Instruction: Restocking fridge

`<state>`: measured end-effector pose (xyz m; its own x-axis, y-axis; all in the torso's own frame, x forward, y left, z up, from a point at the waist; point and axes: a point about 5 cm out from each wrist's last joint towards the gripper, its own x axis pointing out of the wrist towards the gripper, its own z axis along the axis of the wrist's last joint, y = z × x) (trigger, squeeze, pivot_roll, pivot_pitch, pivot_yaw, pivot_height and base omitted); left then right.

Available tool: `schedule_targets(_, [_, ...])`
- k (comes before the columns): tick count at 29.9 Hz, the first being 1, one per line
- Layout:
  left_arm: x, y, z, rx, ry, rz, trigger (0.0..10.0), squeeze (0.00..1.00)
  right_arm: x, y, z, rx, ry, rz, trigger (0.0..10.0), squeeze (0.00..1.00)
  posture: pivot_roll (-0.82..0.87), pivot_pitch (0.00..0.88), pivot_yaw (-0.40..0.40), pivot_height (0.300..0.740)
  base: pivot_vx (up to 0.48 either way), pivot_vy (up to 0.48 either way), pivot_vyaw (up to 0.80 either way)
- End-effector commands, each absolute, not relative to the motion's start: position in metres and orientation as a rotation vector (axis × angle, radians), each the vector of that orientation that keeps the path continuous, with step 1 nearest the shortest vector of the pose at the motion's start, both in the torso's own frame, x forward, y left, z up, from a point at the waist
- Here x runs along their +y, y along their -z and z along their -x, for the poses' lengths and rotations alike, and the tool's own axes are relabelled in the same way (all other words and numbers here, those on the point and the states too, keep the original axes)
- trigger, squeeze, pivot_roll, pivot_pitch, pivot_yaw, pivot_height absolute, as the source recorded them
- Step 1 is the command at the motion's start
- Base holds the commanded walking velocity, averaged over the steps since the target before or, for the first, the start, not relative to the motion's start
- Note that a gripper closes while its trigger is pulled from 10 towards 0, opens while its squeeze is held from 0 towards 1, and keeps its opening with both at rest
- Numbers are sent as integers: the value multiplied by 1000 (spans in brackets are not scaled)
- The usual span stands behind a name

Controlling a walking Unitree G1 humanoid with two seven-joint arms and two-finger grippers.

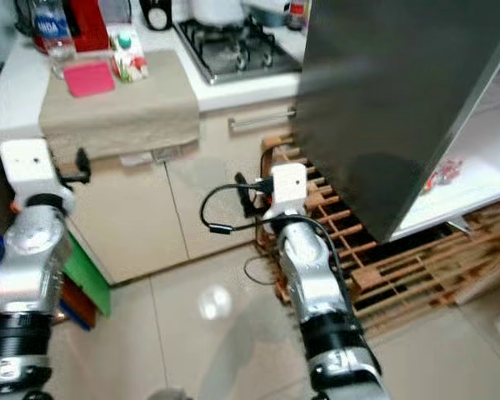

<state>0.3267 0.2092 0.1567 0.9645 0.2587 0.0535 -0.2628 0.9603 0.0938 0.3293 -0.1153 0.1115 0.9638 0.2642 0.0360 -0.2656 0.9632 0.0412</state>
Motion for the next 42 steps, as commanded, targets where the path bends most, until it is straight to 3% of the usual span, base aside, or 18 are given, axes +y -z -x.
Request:
schedule_targets(1, [217,-155,-327,-20,-292,-105,10000,0,-112,-116,-329,-54,-279,-58,10000,31,86,0,0,740,0,0,581])
schedule_targets(7, [203,-158,-329,-59,-212,-55,10000,0,-119,-115,-326,-50,-285,-38,10000,43,75,0,-21,740,0,0,581])
schedule_targets(12, [186,-158,-328,-96,-100,-139,10000,0,-128,-123,-331,-78,-213,-25,10000,90,56,0,-33,740,0,0,549])
schedule_targets(27, [183,-136,-311,8,45,-139,10000,0,-151,-113,-330,-9,-89,-85,10000,184,58,0,-52,740,0,0,493])
schedule_targets(32, [172,-146,-308,-54,152,-155,10000,0,-146,-115,-333,-8,-114,-87,10000,141,64,0,-66,740,0,0,484])
schedule_targets(36, [170,-164,-314,-142,156,-157,10000,0,-150,-134,-333,-134,-53,-25,10000,55,65,0,-66,740,469,0,0])
schedule_targets(39, [168,-187,-316,-254,159,-140,10000,0,-157,-160,-332,-275,17,21,10000,51,62,0,-60,740,469,0,0])
schedule_targets(42, [165,-196,-317,-291,189,-109,10000,0,-156,-160,-334,-261,8,22,10000,51,61,0,-52,740,469,0,0])
